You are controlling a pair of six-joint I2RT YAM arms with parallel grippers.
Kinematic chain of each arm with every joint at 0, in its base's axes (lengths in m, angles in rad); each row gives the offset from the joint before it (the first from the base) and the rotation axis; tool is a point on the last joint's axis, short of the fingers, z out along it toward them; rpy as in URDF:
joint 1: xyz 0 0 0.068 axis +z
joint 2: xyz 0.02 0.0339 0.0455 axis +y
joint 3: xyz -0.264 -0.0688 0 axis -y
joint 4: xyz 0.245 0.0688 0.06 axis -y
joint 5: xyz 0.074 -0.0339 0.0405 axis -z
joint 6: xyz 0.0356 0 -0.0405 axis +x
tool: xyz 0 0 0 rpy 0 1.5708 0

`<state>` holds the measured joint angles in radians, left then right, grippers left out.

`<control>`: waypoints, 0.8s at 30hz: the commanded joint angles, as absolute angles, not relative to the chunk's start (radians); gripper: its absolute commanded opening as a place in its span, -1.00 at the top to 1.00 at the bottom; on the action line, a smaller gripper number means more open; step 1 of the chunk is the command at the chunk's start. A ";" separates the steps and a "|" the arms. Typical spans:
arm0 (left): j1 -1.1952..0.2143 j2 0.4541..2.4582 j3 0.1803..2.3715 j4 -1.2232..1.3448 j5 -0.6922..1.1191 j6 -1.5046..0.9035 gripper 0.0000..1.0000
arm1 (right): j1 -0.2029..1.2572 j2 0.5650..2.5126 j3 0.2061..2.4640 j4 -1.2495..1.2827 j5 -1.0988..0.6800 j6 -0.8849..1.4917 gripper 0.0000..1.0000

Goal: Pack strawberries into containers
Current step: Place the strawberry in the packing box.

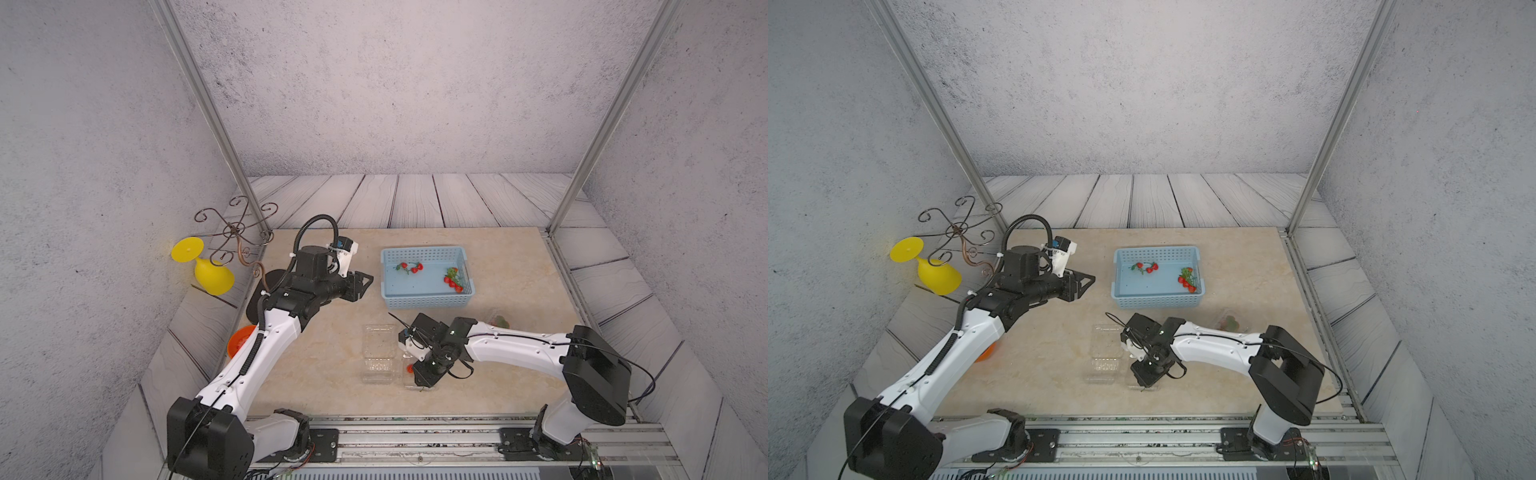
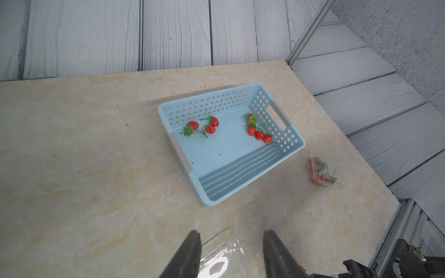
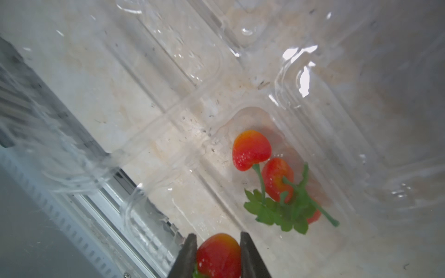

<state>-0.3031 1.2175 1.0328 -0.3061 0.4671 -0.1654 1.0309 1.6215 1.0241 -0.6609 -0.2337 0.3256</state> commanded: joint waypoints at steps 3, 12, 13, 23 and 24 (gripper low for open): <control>-0.300 1.198 1.019 -0.310 0.469 -0.163 0.08 | 1.052 1.666 1.016 -0.732 -0.177 0.352 0.41; -0.302 1.204 1.022 -0.310 0.469 -0.163 0.08 | 1.058 1.563 1.018 -0.723 -0.110 0.386 -0.01; -0.303 1.204 1.021 -0.310 0.469 -0.163 0.08 | 1.058 1.549 1.021 -0.721 -0.100 0.390 -0.04; -0.304 1.203 1.021 -0.314 0.460 -0.155 0.08 | 0.946 1.434 1.141 -0.746 0.002 0.340 -0.05; -0.304 1.204 1.022 -0.314 0.459 -0.155 0.08 | 0.911 1.438 1.157 -0.745 0.000 0.324 -0.05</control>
<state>-0.3035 1.2175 1.0328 -0.3073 0.4637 -0.1646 0.9676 1.4689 1.1175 -0.7284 -0.0486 0.3584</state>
